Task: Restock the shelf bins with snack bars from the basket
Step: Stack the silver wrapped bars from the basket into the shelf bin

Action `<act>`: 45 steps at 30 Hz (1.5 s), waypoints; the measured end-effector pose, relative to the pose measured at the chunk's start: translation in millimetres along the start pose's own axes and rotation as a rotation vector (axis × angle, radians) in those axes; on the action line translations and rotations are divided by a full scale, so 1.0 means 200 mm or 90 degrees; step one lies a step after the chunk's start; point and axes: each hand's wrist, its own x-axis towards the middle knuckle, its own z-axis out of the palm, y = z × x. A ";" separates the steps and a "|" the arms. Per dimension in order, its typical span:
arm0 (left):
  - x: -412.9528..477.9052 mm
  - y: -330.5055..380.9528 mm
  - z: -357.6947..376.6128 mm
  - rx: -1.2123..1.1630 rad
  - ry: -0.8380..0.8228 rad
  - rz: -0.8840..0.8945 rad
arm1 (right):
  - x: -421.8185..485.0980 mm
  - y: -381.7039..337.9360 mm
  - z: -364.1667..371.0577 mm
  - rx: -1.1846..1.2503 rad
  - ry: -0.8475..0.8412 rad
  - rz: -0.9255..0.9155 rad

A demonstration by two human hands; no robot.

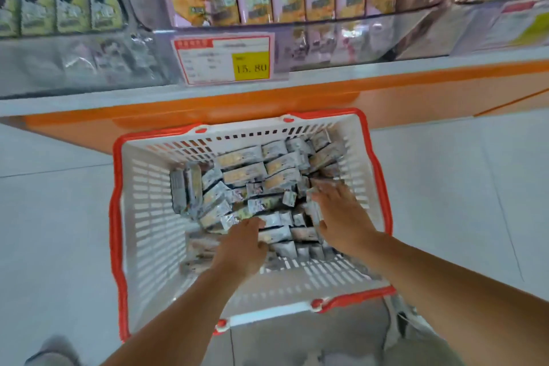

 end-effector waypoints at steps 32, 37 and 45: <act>-0.46 0.02 -0.54 -0.290 0.189 0.091 | -0.15 -0.42 -0.51 0.716 -0.019 -0.122; -0.73 -0.10 -0.80 -0.262 0.267 0.110 | -0.31 -0.70 -0.76 0.652 0.005 -0.208; -1.01 -0.24 -1.12 -0.517 0.465 0.117 | -0.51 -1.01 -1.06 0.605 0.162 -0.309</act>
